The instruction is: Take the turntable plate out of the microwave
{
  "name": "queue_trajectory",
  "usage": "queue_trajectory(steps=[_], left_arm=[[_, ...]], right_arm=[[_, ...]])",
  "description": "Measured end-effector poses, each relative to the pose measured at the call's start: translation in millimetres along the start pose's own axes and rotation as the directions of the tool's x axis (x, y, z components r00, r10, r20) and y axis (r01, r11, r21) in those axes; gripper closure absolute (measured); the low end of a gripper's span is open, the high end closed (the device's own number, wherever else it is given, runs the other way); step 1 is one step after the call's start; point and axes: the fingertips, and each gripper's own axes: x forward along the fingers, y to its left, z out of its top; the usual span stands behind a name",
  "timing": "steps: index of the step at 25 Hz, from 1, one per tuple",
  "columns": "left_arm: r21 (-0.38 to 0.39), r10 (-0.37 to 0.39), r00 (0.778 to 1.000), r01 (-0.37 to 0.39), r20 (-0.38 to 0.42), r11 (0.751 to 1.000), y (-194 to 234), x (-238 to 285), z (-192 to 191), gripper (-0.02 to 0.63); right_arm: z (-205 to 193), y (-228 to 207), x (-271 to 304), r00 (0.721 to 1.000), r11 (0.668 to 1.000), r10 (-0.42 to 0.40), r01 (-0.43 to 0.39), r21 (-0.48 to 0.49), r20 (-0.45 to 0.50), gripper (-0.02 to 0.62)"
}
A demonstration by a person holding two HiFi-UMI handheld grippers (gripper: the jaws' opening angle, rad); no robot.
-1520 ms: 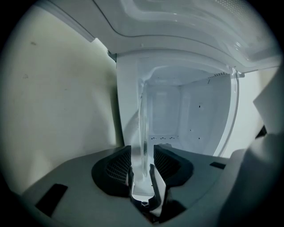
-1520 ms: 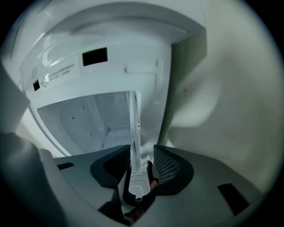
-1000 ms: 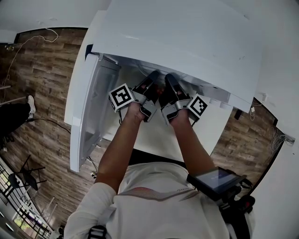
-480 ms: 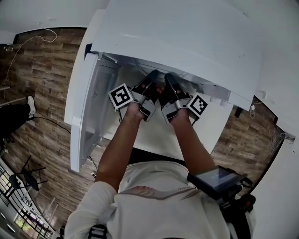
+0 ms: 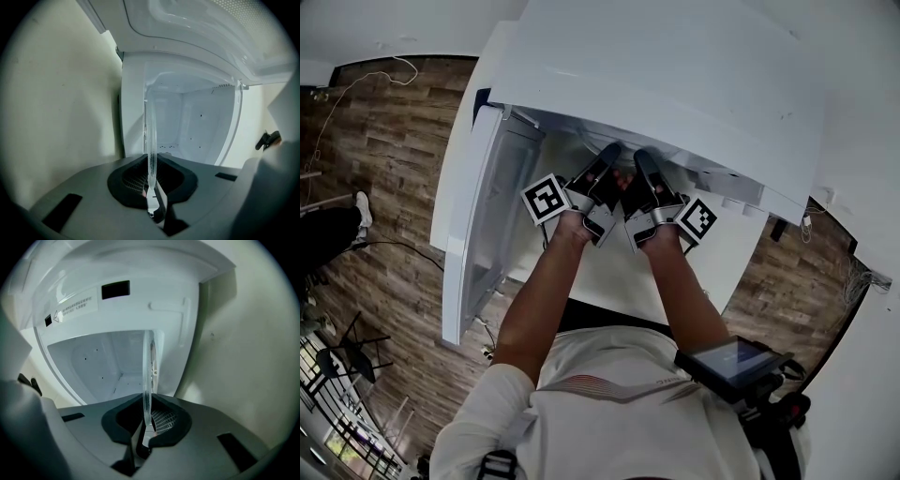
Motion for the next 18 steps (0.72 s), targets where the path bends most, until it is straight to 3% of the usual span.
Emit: queue_trajectory(steps=[12,18], left_arm=[[0.034,-0.053,0.999,0.053,0.012,0.998,-28,-6,-7,0.565],[0.04,-0.058,0.998,0.057,0.034,0.998,-49,-35,-27,0.565]], right_arm=[[-4,29,-7,0.997,0.997,0.078,-0.078,-0.021,-0.021,0.561],[-26,48,-35,0.995,0.996,0.09,-0.091,-0.017,-0.045,0.561]])
